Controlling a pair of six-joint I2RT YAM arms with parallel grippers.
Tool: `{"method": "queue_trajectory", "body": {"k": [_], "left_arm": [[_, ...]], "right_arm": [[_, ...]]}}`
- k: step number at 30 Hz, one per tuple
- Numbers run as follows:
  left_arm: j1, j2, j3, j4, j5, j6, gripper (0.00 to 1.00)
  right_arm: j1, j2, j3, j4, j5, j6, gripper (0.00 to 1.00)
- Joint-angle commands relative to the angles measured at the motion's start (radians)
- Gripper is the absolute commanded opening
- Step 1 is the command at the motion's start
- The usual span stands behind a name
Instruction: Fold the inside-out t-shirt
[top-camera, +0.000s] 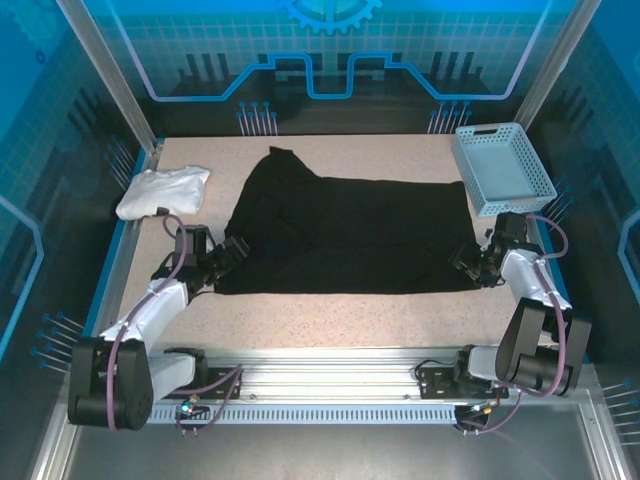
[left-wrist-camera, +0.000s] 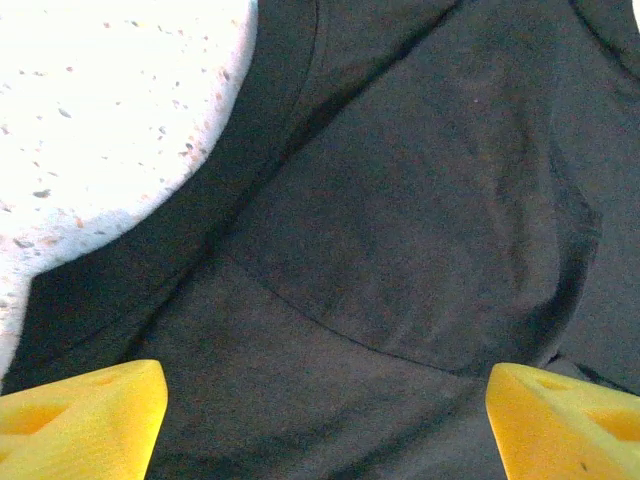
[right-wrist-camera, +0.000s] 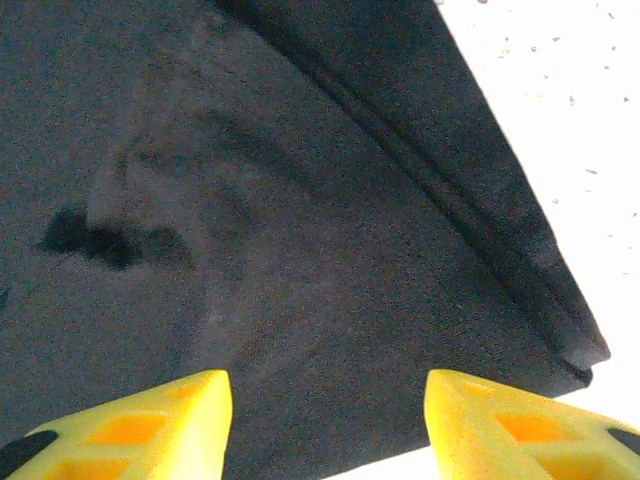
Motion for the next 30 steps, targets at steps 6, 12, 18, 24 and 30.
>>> {"method": "queue_trajectory", "body": {"k": [6,12,18,24,30], "left_arm": [[-0.037,0.152,0.117,0.089,0.108,-0.011,0.8],[-0.119,0.386,0.21,0.111,0.18,-0.004,0.77],[-0.119,0.348,0.092,0.032,0.173,0.003,0.72],[-0.124,0.047,-0.12,-0.144,0.173,-0.071,0.7],[-0.121,-0.249,-0.132,-0.231,0.046,-0.097,0.73]], "right_arm": [[0.298,0.157,0.142,0.021,0.038,-0.013,0.57],[0.301,0.336,0.204,-0.072,0.054,-0.032,0.54],[0.312,0.34,0.147,-0.159,0.006,-0.046,0.51],[0.341,0.249,0.03,-0.171,-0.034,0.014,0.5],[0.366,0.06,0.006,-0.162,-0.006,0.059,0.53]]}}
